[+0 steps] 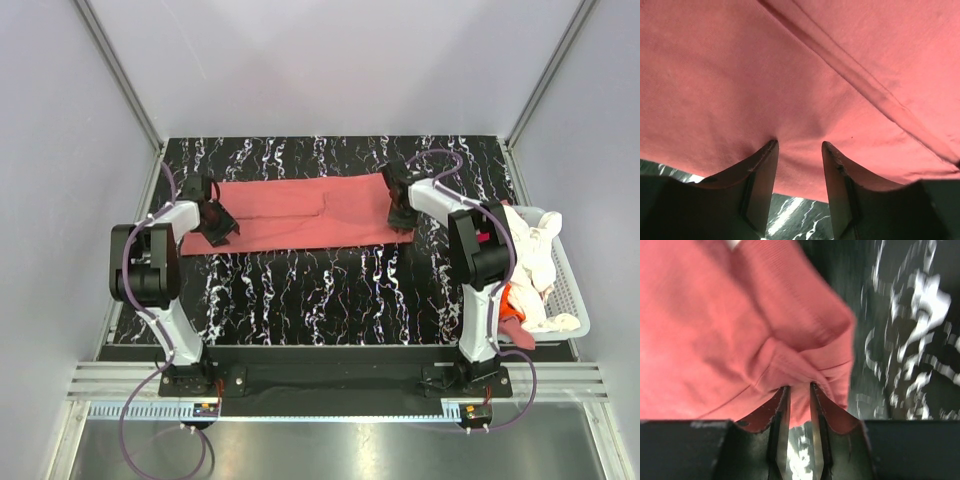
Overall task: Fold and stack the t-shirts
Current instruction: Fold the tshirt
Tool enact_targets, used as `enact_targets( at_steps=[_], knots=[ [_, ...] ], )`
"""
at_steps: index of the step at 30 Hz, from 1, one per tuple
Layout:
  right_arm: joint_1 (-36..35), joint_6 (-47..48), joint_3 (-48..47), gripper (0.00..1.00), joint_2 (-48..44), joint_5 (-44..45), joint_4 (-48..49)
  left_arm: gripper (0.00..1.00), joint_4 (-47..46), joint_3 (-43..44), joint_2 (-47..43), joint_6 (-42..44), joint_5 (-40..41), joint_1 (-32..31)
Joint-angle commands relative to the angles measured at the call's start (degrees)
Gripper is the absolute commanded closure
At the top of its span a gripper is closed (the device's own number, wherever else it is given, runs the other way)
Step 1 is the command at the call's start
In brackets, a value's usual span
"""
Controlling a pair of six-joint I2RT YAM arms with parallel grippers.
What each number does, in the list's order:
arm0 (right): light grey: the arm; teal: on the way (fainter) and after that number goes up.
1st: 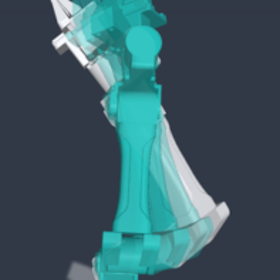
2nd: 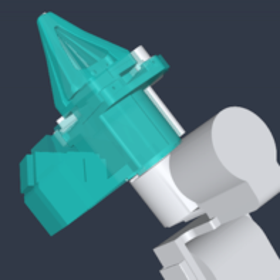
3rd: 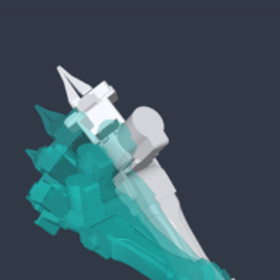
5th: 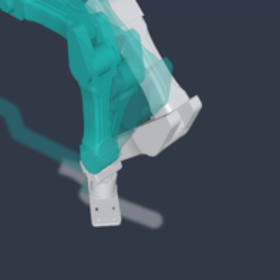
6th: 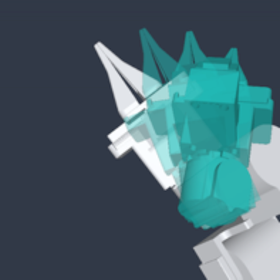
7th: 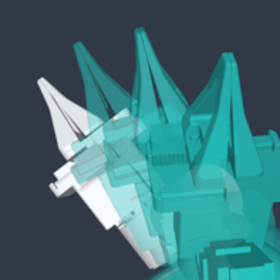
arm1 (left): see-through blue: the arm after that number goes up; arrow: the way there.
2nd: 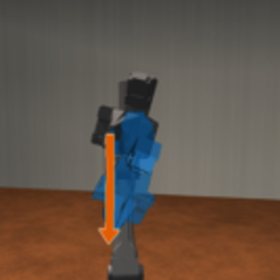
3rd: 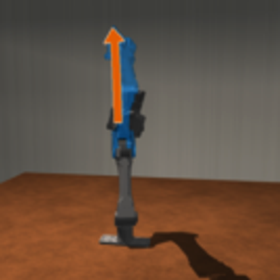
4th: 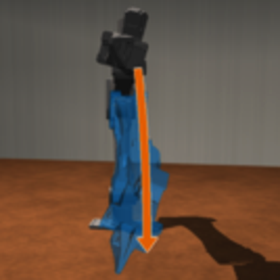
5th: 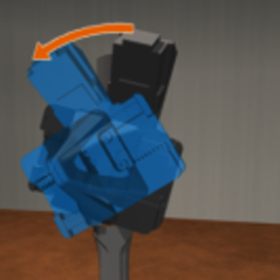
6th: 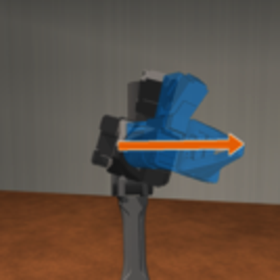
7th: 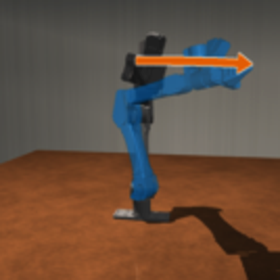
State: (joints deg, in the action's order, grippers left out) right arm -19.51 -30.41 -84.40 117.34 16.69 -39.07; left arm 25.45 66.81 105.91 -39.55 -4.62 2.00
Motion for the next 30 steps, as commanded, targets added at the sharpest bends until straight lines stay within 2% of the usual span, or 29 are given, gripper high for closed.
enact_targets(
  at_steps=[1, 5, 6, 10, 15, 18, 20, 22, 26, 30],
  knots=[
    [2.5, 5.2, -6.1, 0.71, 4.0, 4.0, 0.5, 0.53, 5.2, -6.4, -3.2, -2.8, 7.1, 0.7],
    [4.5, 7.9, -12.4, 0.71, 8.2, 4.0, 0.2, 0.53, 5.3, -10.5, -13.6, -5.0, 6.6, 0.2],
    [4.8, 9.7, -16.1, 0.71, 9.3, 3.8, 0.1, 0.52, 5.3, -10.9, -18.2, -6.1, 6.7, 0.1],
    [4.9, 14.1, -28.1, 0.7, 17.6, 3.1, -0.9, 0.51, 3.8, -12.2, -27.5, -6.6, 5.8, -1.7],
    [5.7, 17.0, -46.6, 0.7, 25.7, 3.3, -5.8, 0.51, 3.9, -10.3, -26.5, 2.7, 1.5, -8.3],
    [5.9, 18.7, -58.4, 0.68, 29.2, 3.8, -11.1, 0.49, 3.7, -10.5, -22.0, 5.6, -0.8, -9.8],
    [5.9, 19.2, -62.3, 0.66, 28.5, 3.0, -13.6, 0.49, 2.7, -11.2, -17.9, 6.3, -1.5, -10.0],
    [5.9, 18.6, -62.6, 0.65, 24.1, 0.5, -13.8, 0.49, 1.8, -11.7, -14.3, 6.2, -1.4, -9.9],
    [5.9, 16.4, -58.4, 0.56, 15.7, -3.1, -13.8, 0.49, 0.1, -12.3, -11.8, 4.0, -1.0, -9.9],
    [5.9, 15.2, -50.2, 0.56, 7.2, -6.4, -13.4, 0.49, -0.1, -11.5, -11.7, 4.0, 0.0, -9.9]
  ],
)
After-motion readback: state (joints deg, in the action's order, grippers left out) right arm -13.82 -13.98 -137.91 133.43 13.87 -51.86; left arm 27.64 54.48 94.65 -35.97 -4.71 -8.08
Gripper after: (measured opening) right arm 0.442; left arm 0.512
